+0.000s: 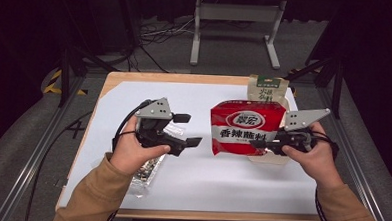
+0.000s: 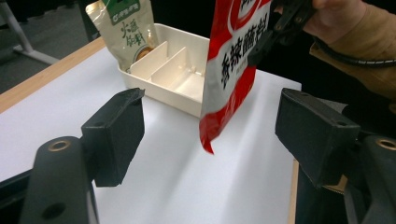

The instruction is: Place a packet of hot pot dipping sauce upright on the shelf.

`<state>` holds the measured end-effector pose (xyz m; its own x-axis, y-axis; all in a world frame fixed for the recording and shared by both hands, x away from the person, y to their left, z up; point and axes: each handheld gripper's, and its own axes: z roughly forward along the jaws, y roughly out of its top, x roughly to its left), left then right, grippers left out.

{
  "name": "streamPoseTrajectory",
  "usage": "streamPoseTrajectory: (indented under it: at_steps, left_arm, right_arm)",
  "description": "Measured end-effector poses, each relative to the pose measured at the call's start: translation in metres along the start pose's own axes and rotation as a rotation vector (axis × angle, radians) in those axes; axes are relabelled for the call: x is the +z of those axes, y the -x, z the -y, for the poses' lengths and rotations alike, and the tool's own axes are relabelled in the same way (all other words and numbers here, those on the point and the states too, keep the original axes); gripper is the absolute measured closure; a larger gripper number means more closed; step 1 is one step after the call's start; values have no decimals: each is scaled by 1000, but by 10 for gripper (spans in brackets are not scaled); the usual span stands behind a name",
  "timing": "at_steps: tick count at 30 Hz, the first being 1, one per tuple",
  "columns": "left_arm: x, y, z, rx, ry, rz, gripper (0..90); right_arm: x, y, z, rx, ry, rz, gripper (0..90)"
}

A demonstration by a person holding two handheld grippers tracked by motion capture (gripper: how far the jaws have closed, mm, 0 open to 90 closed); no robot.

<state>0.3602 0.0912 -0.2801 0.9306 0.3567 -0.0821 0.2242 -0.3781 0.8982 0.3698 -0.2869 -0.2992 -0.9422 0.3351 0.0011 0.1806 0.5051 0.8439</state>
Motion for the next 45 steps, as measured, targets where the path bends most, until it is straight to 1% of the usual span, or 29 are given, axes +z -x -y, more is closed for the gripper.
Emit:
streamPoseTrajectory:
  at_steps: [1,3,4,11,17,18,20,22,24,25,26,27,34,41,45]
  left_arm:
    - [0,0,2,-2,0,-10,239]
    - [-1,-3,5,10,-5,-44,221]
    - [-2,-4,7,8,-4,-52,214]
    - [-6,-12,23,-34,4,-70,203]
    - [-11,-17,32,-47,12,-99,191]
    - [-11,-17,34,-55,14,-103,190]
    - [-13,-18,36,-54,9,-118,188]
    - [-14,-18,38,-42,-6,-156,180]
    - [-15,-19,40,-39,-15,-173,170]
    - [-15,-19,40,-39,-15,-173,171]
    - [-16,-20,42,-44,-19,-181,170]
    - [-16,-20,42,-44,-19,-181,170]
    - [-19,-26,49,-65,-26,-198,168]
    - [-20,-34,55,-81,-34,-201,166]
    - [-21,-37,57,-92,-29,-203,165]
  right_arm:
    - [0,0,0,0,0,0,814]
    - [-3,3,-2,6,1,4,814]
    - [-4,5,-3,5,2,9,814]
    - [-15,19,-6,15,16,46,814]
    - [-19,34,-3,27,27,72,814]
    - [-20,37,-3,26,30,77,814]
    - [-22,42,-2,27,33,89,814]
    - [-25,47,-2,36,37,97,814]
    - [-27,52,-1,36,39,108,814]
    - [-27,52,-1,36,39,108,814]
    - [-29,57,0,39,38,122,814]
    - [-29,57,0,39,38,122,814]
    - [-38,73,3,57,44,157,814]
    - [-46,86,5,79,32,191,814]
    - [-49,94,9,91,23,216,815]
